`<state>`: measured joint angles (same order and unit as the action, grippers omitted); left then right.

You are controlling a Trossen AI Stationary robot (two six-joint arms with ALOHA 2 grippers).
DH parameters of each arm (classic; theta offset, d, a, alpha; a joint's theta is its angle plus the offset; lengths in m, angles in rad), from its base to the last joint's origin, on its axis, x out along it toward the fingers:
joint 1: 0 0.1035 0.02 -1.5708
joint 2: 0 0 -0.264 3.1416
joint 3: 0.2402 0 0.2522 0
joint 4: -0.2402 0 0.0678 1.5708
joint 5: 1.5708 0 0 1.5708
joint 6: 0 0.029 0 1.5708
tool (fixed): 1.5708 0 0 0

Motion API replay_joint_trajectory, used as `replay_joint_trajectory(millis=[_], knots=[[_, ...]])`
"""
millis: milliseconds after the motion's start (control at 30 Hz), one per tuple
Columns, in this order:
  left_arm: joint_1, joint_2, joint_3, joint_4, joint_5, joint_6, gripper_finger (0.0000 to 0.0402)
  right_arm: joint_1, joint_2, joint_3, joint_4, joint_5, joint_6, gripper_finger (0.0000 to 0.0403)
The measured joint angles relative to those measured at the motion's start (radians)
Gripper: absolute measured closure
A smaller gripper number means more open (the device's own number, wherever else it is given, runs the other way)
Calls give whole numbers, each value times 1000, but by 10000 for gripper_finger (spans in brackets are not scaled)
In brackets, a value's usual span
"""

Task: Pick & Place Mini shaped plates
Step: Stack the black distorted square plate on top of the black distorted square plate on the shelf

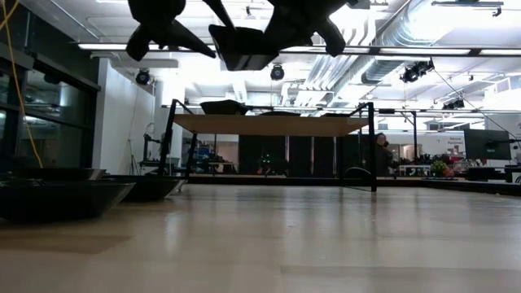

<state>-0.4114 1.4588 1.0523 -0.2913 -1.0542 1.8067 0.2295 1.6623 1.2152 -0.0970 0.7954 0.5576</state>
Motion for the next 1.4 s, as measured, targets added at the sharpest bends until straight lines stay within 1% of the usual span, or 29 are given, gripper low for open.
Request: replay_joint_trajectory(millis=[100,167,500,800,933,1100,1200,1400], knots=[[-1,0,0,-1,4,3,194,0,0,0,-2,5,-7,403],[-1,0,0,-3,27,3,206,0,0,0,-2,8,-8,403],[-1,0,0,-5,31,3,321,0,0,0,-9,13,-8,403],[-1,0,-2,-11,49,-2,391,1,0,0,-11,15,-9,403],[-1,0,-2,-11,49,-8,397,1,0,0,-11,14,-41,400],[-1,0,-2,-6,53,-8,400,0,0,0,-9,-20,-43,377],[-2,0,-2,-3,54,-8,401,0,0,0,-6,-41,-49,352],[-2,0,0,4,54,-8,401,1,-40,-1,-3,-98,-65,287]])
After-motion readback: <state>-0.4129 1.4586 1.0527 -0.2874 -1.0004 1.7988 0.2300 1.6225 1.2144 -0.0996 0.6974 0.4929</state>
